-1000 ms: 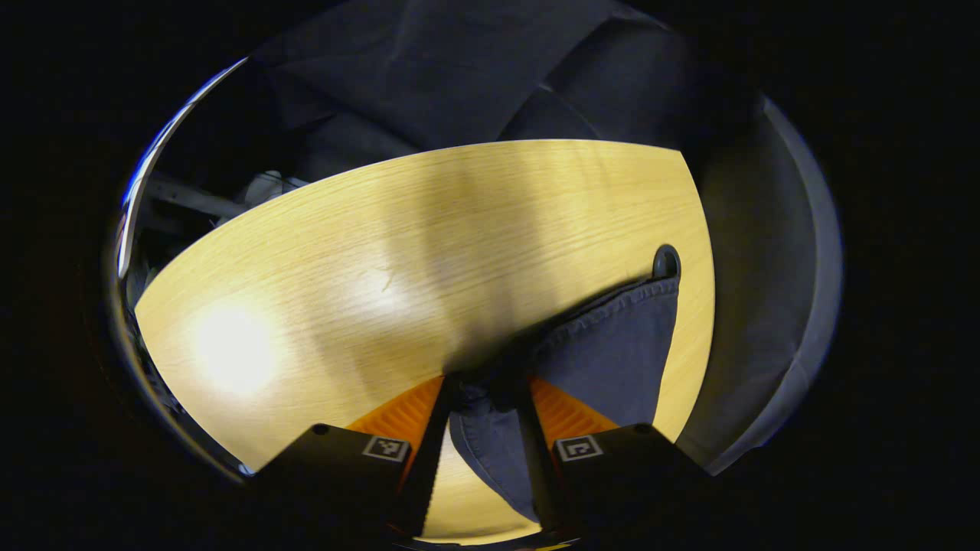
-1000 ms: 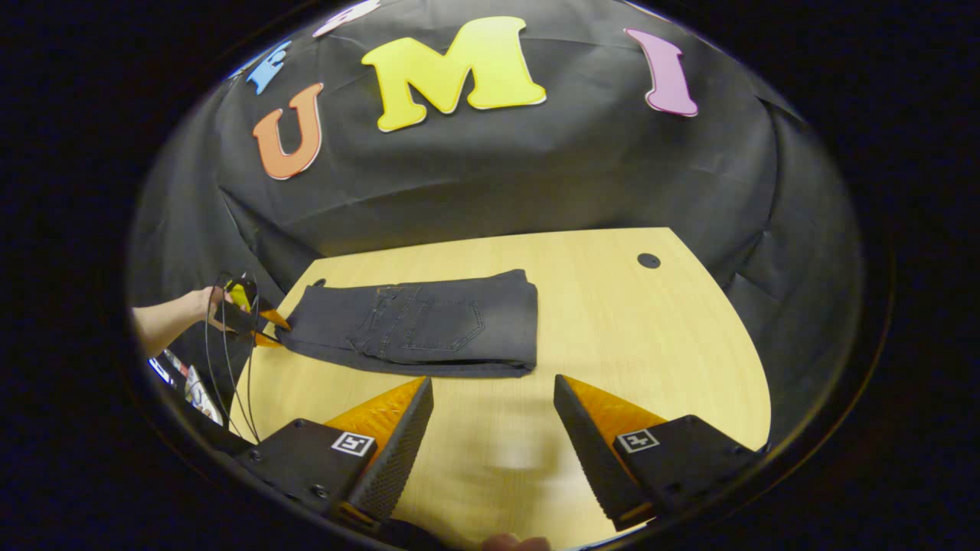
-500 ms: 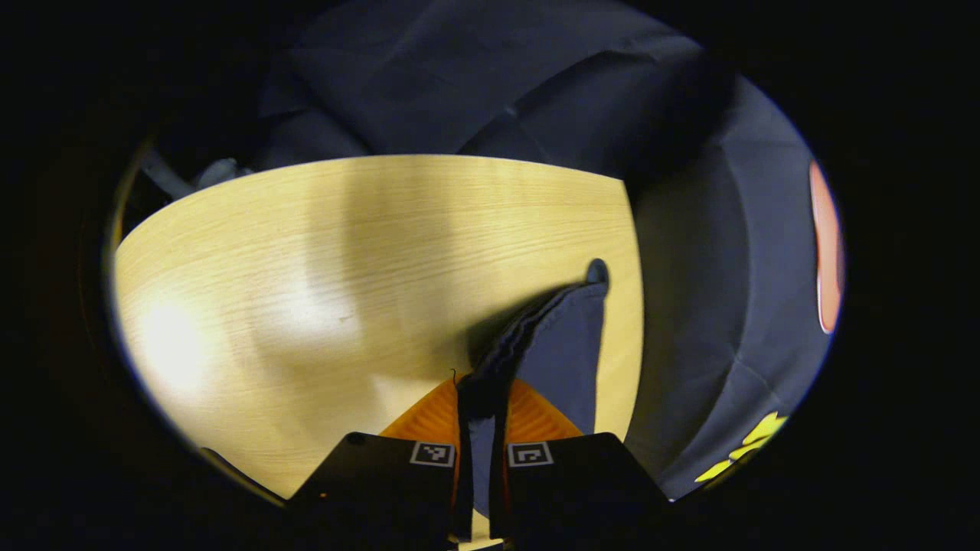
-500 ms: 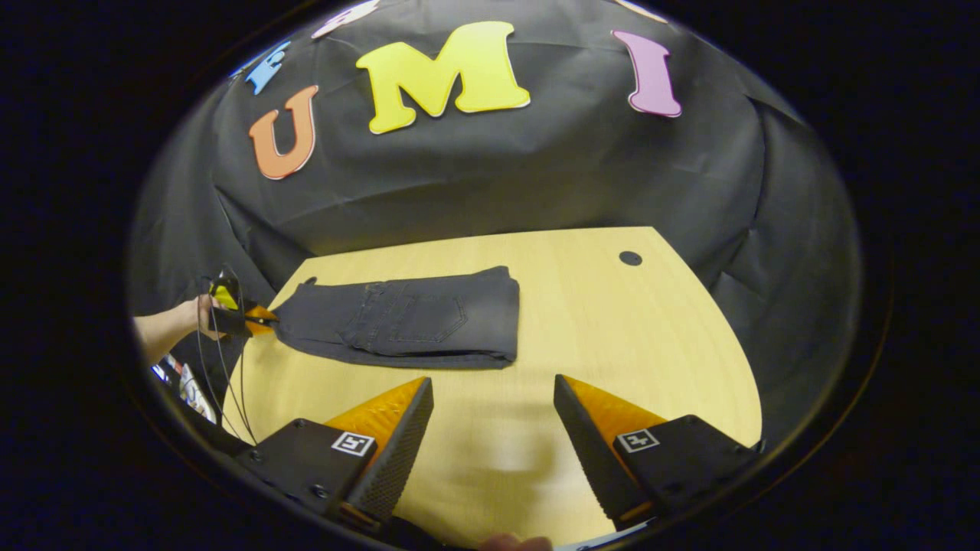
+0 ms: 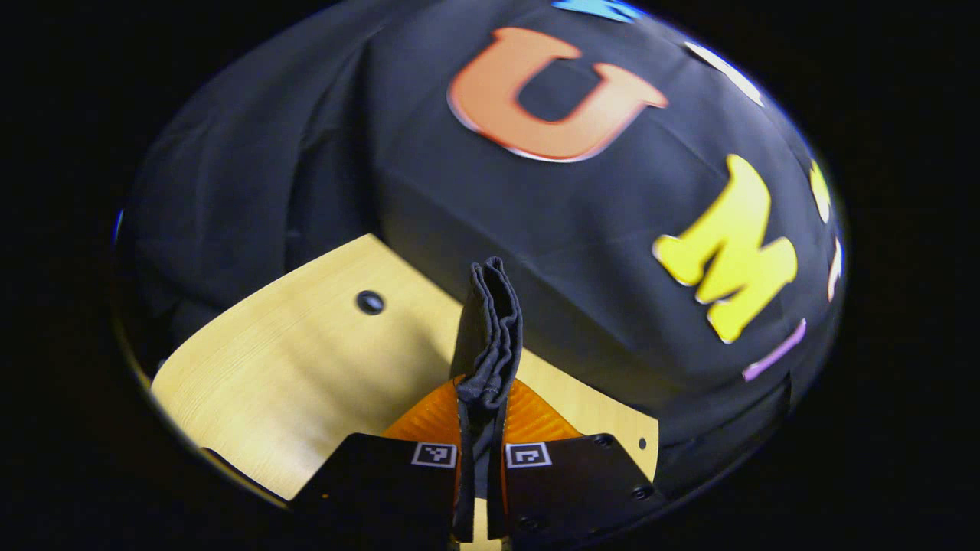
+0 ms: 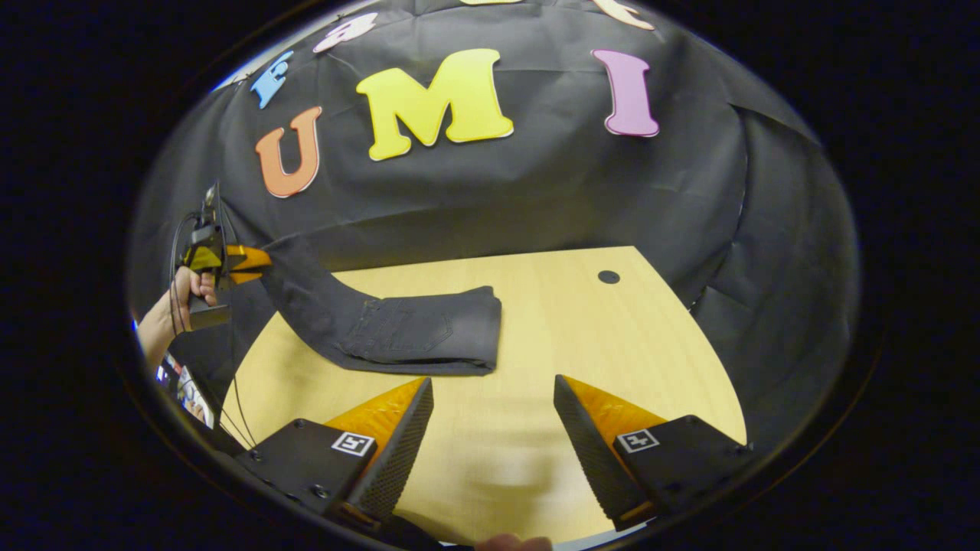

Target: Grasp the waist and the cuffs of the jeans and fold them to make the two legs overlap; first hold the waist and fold one-third of the jeans toward the cuffs, then hold the cuffs and fold the remaining one-third in the same direction to finish folding.

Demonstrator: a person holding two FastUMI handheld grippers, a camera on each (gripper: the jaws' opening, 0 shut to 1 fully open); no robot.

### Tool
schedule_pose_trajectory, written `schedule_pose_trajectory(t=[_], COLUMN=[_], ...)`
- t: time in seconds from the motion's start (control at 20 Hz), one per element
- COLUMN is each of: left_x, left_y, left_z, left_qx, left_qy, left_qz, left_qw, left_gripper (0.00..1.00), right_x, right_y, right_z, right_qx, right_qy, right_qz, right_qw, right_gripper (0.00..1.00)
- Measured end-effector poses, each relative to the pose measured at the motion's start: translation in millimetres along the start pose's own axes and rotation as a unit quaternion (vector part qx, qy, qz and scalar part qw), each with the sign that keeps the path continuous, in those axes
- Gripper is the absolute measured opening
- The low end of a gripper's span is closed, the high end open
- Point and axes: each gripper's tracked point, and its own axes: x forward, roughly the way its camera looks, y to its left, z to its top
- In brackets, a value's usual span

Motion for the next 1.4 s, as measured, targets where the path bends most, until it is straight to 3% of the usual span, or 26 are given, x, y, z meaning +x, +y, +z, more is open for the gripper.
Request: schedule_pose_trajectory(t=[0.2, 0.4, 0.5, 0.65, 0.75, 0.8, 0.85, 0.9, 0.95, 1.1, 1.25, 1.4], left_x=[-12.5, 35.7, 65.0, 90.2, 98.2, 101.3, 99.2, 99.7, 97.5, 85.6, 57.4, 11.6], left_y=[-107.0, -168.4, -171.3, -158.0, -148.8, -145.6, -145.5, -148.3, -154.6, -187.4, -212.4, -240.3], left_z=[-54.3, -177.6, -235.7, -277.8, -305.3, -315.0, -315.6, -311.1, -308.9, -302.5, -276.0, -221.3], left_qx=[0.098, 0.208, 0.240, 0.252, 0.265, 0.277, 0.296, 0.310, 0.321, 0.339, 0.322, 0.291], left_qy=[-0.003, 0.022, 0.041, 0.054, 0.087, 0.103, 0.100, 0.089, 0.081, 0.051, 0.017, -0.046], left_qz=[-0.060, -0.059, -0.035, -0.002, 0.024, 0.035, 0.046, 0.055, 0.054, 0.023, -0.007, -0.046], left_qw=[0.993, 0.976, 0.969, 0.966, 0.960, 0.955, 0.949, 0.945, 0.942, 0.939, 0.946, 0.955], left_gripper=[0.10, 0.09, 0.10, 0.12, 0.21, 0.32, 0.52, 0.50, 0.52, 1.00, 1.00, 1.00], right_x=[-20.9, -44.5, -53.1, -61.3, -62.6, -60.2, -57.0, -53.3, -49.7, -44.9, -35.6, -18.3], right_y=[-38.2, -88.7, -111.7, -134.6, -143.0, -145.8, -144.9, -144.0, -141.5, -136.3, -127.3, -100.8], right_z=[-11.2, -29.6, -37.4, -50.5, -58.1, -61.8, -65.1, -66.6, -66.5, -62.2, -35.8, 22.5], right_qx=[0.022, 0.045, 0.055, 0.061, 0.068, 0.071, 0.072, 0.074, 0.074, 0.062, 0.044, 0.005], right_qy=[-0.001, 0.010, 0.018, 0.032, 0.040, 0.045, 0.050, 0.054, 0.056, 0.049, 0.016, -0.054], right_qz=[-0.023, -0.064, -0.083, -0.103, -0.106, -0.105, -0.102, -0.097, -0.091, -0.072, -0.059, -0.050], right_qw=[0.999, 0.997, 0.995, 0.992, 0.991, 0.991, 0.991, 0.991, 0.992, 0.994, 0.997, 0.997], right_gripper=[0.99, 0.99, 0.99, 0.99, 0.98, 0.99, 0.99, 0.94, 0.98, 0.98, 0.99, 0.99])
